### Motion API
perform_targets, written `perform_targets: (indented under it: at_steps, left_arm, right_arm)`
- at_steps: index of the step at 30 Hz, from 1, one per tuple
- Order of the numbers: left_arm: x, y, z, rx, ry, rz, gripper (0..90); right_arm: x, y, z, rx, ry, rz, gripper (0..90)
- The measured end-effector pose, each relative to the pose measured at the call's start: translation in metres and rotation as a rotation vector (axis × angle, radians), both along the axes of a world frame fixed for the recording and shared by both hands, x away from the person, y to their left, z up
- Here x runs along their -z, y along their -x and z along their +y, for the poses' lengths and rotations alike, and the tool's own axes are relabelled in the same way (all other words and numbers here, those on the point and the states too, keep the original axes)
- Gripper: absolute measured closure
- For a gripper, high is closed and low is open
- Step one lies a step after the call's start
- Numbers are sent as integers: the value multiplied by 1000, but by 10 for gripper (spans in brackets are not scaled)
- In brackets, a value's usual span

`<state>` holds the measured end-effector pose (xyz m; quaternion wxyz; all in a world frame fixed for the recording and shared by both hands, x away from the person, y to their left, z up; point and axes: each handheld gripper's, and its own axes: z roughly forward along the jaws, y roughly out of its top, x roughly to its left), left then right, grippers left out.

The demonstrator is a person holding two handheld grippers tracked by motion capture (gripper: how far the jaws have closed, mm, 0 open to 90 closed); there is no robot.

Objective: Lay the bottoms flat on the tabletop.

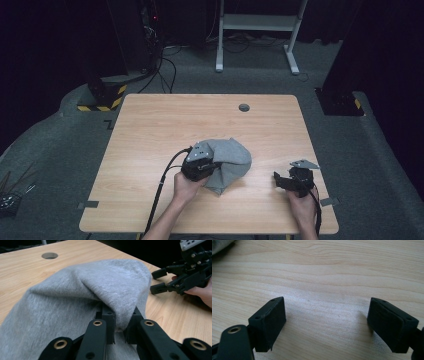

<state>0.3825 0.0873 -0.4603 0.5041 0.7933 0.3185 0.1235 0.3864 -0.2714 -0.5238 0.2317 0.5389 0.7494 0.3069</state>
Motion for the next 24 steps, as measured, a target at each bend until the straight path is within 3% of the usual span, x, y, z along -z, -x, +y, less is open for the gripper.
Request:
perform_targets:
  at_steps: [7,12,18,24]
  left_arm:
    - [3,0,-4,8,-28,7,789]
    - [3,3,-3,-2,-30,10,723]
    - [-1,11,1,-18,-71,-2,551]
    - [-1,19,15,-54,-83,7,458]
  right_arm:
    - [0,0,0,-1,0,1,154]
    - [0,0,0,-1,0,1,154]
    - [0,0,0,-2,0,1,155]
    - [0,0,0,-2,0,1,155]
